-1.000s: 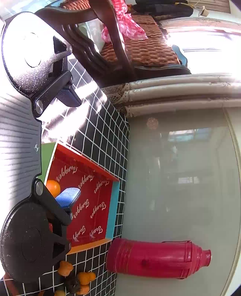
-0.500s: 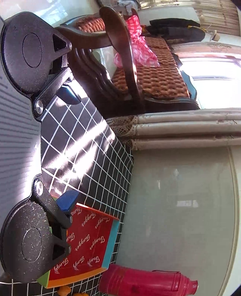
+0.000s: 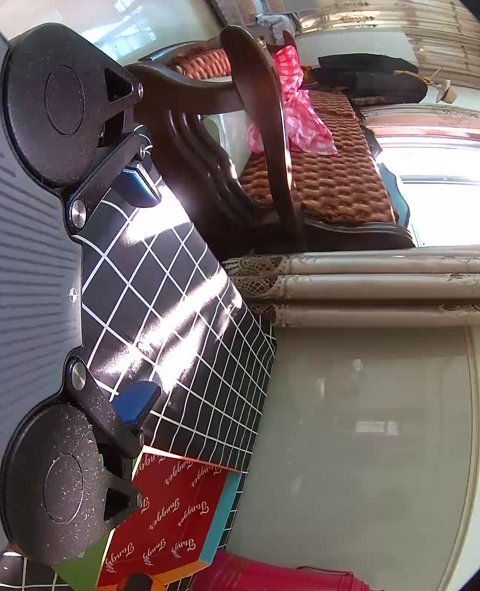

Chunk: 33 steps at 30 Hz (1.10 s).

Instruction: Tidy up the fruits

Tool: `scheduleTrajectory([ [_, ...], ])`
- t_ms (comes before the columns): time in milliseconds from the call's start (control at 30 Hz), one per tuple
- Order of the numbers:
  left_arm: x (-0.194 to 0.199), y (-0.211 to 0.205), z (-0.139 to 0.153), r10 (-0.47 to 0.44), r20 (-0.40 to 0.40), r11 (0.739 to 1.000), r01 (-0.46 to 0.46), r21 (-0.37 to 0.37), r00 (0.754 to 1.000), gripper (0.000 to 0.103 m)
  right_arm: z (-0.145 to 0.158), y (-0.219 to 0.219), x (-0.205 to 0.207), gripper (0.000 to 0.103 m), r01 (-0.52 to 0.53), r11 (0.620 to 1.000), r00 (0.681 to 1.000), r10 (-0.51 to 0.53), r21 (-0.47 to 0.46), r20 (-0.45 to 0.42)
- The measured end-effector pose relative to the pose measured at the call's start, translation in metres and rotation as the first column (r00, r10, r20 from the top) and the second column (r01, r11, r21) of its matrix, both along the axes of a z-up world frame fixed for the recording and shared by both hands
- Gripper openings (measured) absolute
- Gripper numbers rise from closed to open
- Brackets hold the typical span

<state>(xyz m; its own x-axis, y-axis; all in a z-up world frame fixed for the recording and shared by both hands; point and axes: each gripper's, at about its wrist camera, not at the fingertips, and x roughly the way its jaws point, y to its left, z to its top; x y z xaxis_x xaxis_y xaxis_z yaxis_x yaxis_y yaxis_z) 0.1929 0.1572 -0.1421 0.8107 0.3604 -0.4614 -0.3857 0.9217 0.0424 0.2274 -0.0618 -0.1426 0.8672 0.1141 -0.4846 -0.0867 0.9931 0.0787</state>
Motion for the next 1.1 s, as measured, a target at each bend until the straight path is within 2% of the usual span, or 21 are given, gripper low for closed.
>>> scheduleTrajectory([
  [267, -0.001, 0.01, -0.003, 0.022, -0.009, 1.0, -0.023, -0.004, 1.0, 0.1, -0.01, 0.018, 0.006, 0.035, -0.035, 0.999, 0.999, 0.034, -0.032, -0.041],
  [333, -0.001, 0.01, -0.003, 0.021, -0.01, 1.0, -0.021, -0.003, 1.0, 0.099, -0.009, 0.02, 0.006, 0.042, -0.037, 0.999, 0.998, 0.036, -0.031, -0.043],
  [367, -0.001, 0.01, -0.003, 0.021, -0.009, 1.0, -0.021, -0.003, 1.0, 0.099, -0.008, 0.02, 0.005, 0.051, -0.038, 0.999, 0.999, 0.037, -0.032, -0.035],
  [400, 0.0, 0.009, -0.003, 0.019, -0.009, 1.0, -0.02, -0.003, 1.0, 0.099, -0.006, 0.021, 0.003, 0.065, -0.037, 0.999, 0.999, 0.036, -0.036, -0.022],
  [433, 0.0, 0.009, -0.003, 0.016, -0.009, 1.0, -0.017, -0.003, 1.0, 0.099, -0.004, 0.021, 0.001, 0.07, -0.034, 0.999, 0.999, 0.034, -0.04, -0.005],
  [467, 0.0, 0.007, -0.003, 0.013, -0.009, 1.0, -0.013, -0.002, 1.0, 0.1, -0.002, 0.021, -0.003, 0.074, -0.03, 0.998, 0.999, 0.031, -0.048, 0.016],
  [533, 0.001, 0.003, -0.003, -0.001, -0.008, 1.0, 0.001, -0.003, 1.0, 0.1, 0.003, 0.019, -0.01, 0.075, -0.029, 0.997, 0.998, 0.032, -0.069, 0.053],
  [600, 0.002, -0.003, -0.002, -0.019, -0.003, 1.0, 0.019, -0.001, 1.0, 0.1, 0.006, 0.015, -0.018, 0.082, -0.013, 0.996, 0.996, 0.02, -0.092, 0.083],
  [667, 0.002, -0.012, -0.001, -0.043, 0.002, 0.999, 0.043, 0.004, 0.999, 0.1, 0.009, 0.005, -0.026, 0.089, 0.018, 0.994, 0.994, -0.006, -0.105, 0.113],
  [767, 0.002, -0.034, 0.002, -0.104, 0.025, 0.995, 0.104, 0.008, 0.994, 0.1, 0.011, -0.017, -0.038, 0.092, 0.087, 0.988, 0.985, -0.066, -0.129, 0.158],
  [933, 0.001, -0.088, 0.005, -0.246, 0.058, 0.968, 0.243, 0.059, 0.968, 0.1, 0.011, -0.067, -0.054, 0.097, 0.232, 0.961, 0.955, -0.196, -0.151, 0.221],
  [1033, 0.001, -0.125, 0.006, -0.345, 0.068, 0.937, 0.339, 0.078, 0.936, 0.1, 0.008, -0.099, -0.061, 0.097, 0.332, 0.932, 0.926, -0.293, -0.143, 0.238],
  [1100, 0.0, -0.153, 0.007, -0.413, 0.076, 0.909, 0.406, 0.093, 0.907, 0.1, 0.006, -0.121, -0.067, 0.097, 0.409, 0.902, 0.895, -0.368, -0.139, 0.251],
])
